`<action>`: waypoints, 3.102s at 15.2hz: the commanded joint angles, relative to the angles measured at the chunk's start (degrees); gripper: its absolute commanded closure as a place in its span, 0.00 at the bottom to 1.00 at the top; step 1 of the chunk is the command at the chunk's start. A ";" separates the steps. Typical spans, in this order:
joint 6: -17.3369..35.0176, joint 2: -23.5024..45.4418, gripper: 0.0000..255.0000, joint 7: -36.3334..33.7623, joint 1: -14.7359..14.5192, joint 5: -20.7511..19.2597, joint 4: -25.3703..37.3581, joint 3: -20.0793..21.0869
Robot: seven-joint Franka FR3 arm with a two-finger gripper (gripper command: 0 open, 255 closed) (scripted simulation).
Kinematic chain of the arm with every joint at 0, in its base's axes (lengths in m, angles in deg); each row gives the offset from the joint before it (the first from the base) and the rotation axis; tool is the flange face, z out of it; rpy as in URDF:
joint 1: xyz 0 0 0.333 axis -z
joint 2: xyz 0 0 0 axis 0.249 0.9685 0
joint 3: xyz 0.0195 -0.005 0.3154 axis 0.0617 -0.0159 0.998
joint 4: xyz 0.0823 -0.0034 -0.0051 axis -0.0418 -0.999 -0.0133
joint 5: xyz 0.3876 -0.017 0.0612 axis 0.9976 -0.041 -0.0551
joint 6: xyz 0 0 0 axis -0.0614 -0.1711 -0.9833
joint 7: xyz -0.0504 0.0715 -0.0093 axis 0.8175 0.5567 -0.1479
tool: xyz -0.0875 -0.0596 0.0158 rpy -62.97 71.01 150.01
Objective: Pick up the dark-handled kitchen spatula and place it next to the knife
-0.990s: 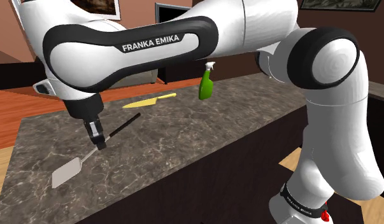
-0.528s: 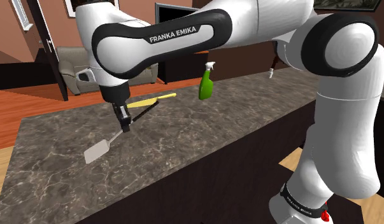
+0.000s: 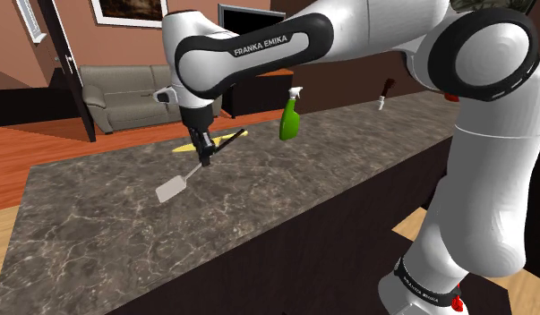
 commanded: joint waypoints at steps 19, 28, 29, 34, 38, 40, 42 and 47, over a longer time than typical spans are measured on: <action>10.25 1.10 1.00 8.31 5.77 -0.04 -8.51 -3.58; 14.69 3.27 1.00 7.73 5.68 -0.66 -10.83 -3.79; 14.69 3.27 1.00 7.73 5.68 -0.66 -10.83 -3.79; 14.69 3.27 1.00 7.73 5.68 -0.66 -10.83 -3.79; 14.69 3.27 0.00 7.73 5.68 -0.66 -10.83 -3.79; 14.69 3.27 0.00 7.73 5.68 -0.66 -10.83 -3.79; 11.32 1.76 0.00 8.02 5.65 -0.22 -8.94 -3.58; 8.24 0.63 0.00 8.24 5.59 0.12 -6.98 -3.43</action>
